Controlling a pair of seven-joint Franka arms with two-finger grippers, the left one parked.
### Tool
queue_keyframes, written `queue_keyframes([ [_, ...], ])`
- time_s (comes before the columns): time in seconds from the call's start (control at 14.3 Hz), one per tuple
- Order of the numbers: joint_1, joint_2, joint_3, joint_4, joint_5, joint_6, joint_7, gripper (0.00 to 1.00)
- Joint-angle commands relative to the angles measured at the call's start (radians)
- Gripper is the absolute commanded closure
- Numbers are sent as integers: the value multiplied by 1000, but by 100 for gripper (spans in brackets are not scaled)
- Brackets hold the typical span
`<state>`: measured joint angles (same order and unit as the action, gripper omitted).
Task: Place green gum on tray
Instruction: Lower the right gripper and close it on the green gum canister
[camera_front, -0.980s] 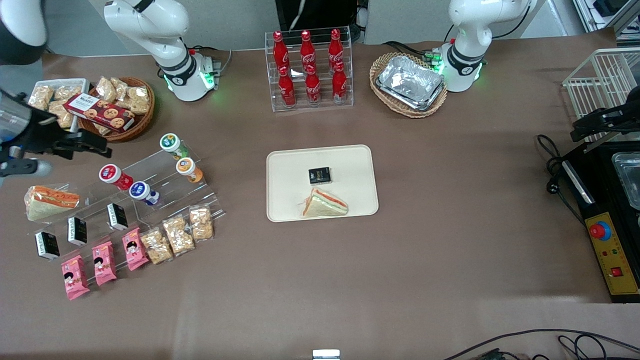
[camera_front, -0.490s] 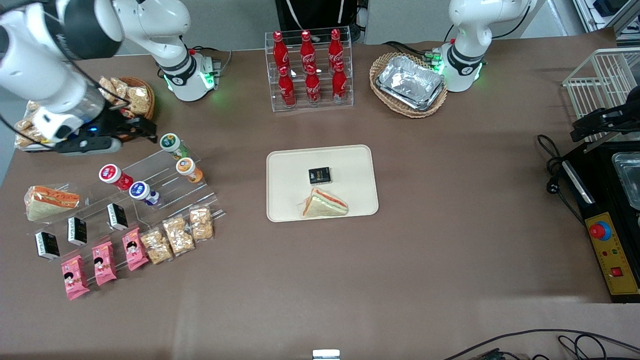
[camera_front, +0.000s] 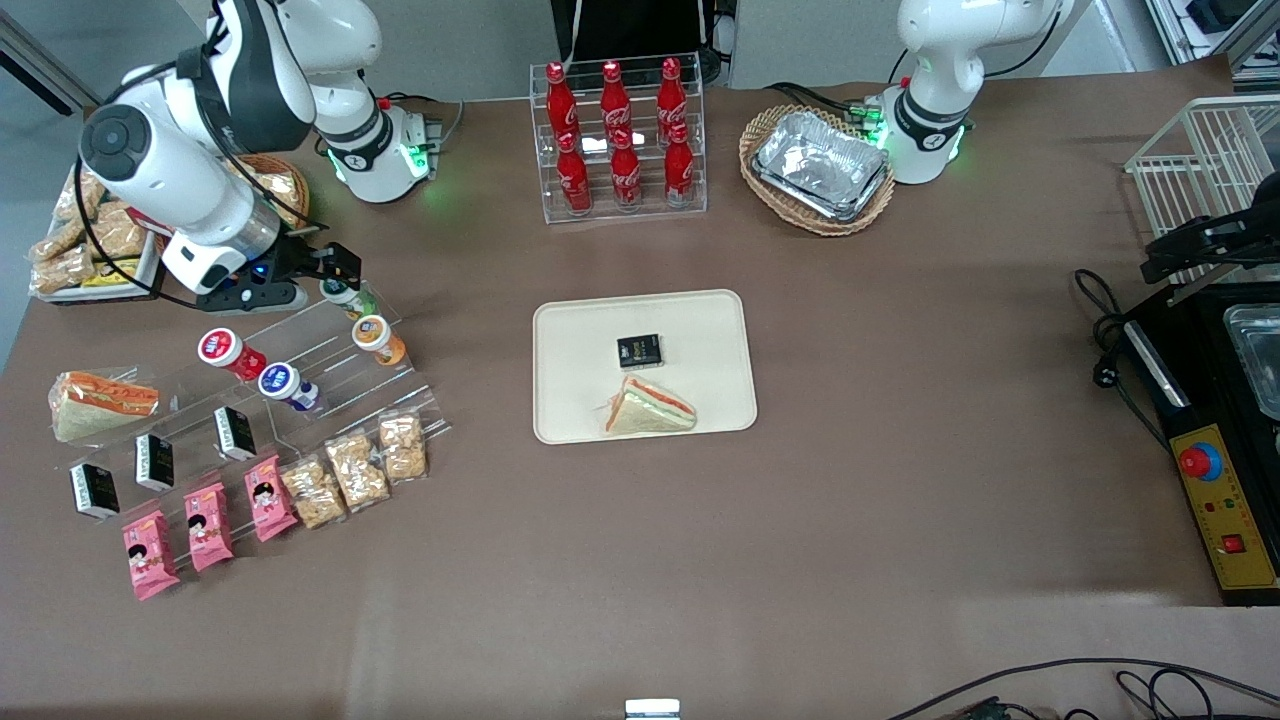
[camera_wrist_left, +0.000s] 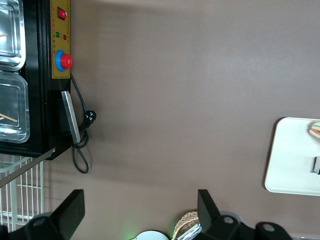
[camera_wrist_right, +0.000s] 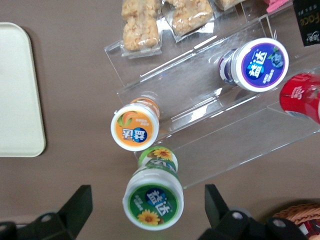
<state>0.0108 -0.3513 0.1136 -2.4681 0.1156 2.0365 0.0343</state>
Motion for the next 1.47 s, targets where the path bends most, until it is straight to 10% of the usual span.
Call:
queue_keyframes([
  [0.0,3,-15,-6,-84,12,99,-14,0],
  [0.42,5,-12,-5,-138,12,145,-16,4],
  [0.77,1,-3,-9,-123,12,146,-28,61],
  [1.4,-78,115,-52,363,4,-293,-174,62],
])
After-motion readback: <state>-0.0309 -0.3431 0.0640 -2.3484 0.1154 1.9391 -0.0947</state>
